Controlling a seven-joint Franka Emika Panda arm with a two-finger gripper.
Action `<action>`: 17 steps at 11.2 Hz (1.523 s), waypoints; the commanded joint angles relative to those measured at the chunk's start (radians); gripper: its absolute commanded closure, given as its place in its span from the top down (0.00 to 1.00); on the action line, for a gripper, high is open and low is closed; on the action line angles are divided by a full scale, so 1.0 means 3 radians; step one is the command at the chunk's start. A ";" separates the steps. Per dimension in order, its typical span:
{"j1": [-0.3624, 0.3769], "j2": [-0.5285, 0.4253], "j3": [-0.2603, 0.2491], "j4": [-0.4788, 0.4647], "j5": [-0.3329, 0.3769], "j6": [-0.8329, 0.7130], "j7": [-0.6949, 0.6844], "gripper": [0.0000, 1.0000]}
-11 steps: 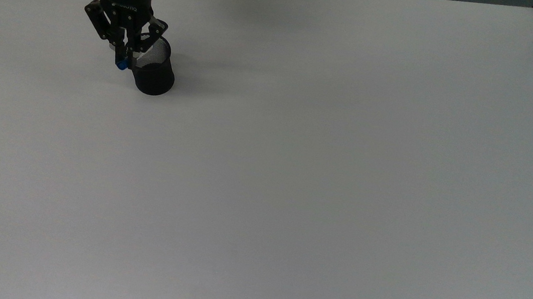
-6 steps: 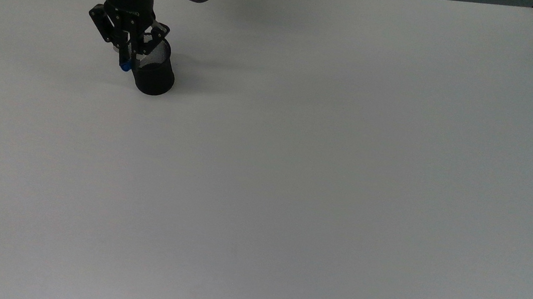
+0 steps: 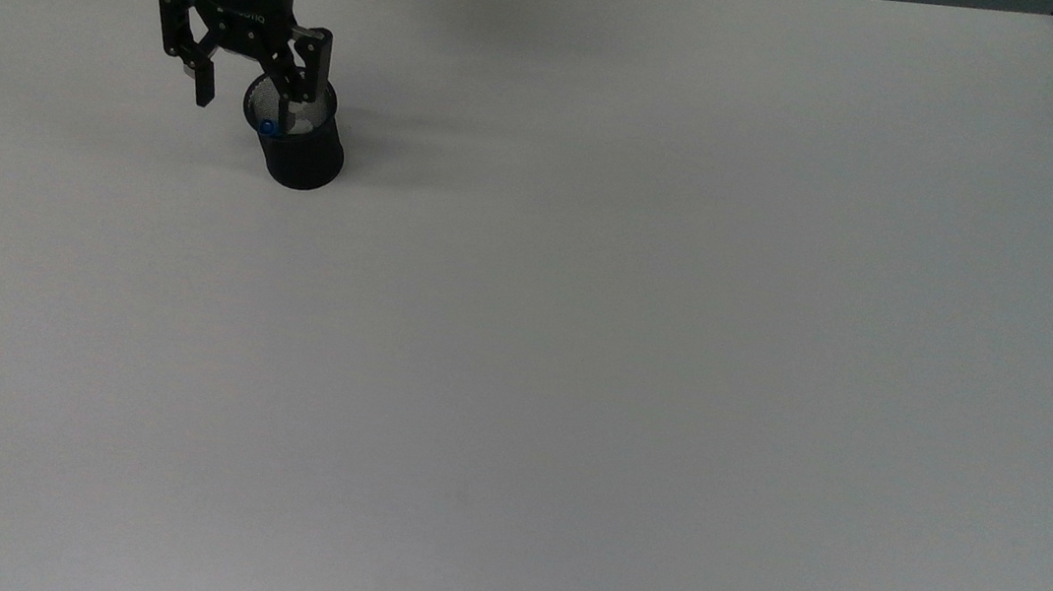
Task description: Insert the marker
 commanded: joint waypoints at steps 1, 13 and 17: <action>0.0085 -0.0122 0.0026 0.0521 0.0021 -0.1048 -0.0023 1.00; 0.0070 0.0333 0.0579 0.1715 0.0037 -0.2813 -0.0120 1.00; 0.0039 0.0324 0.0573 0.1715 0.0037 -0.2750 -0.0110 1.00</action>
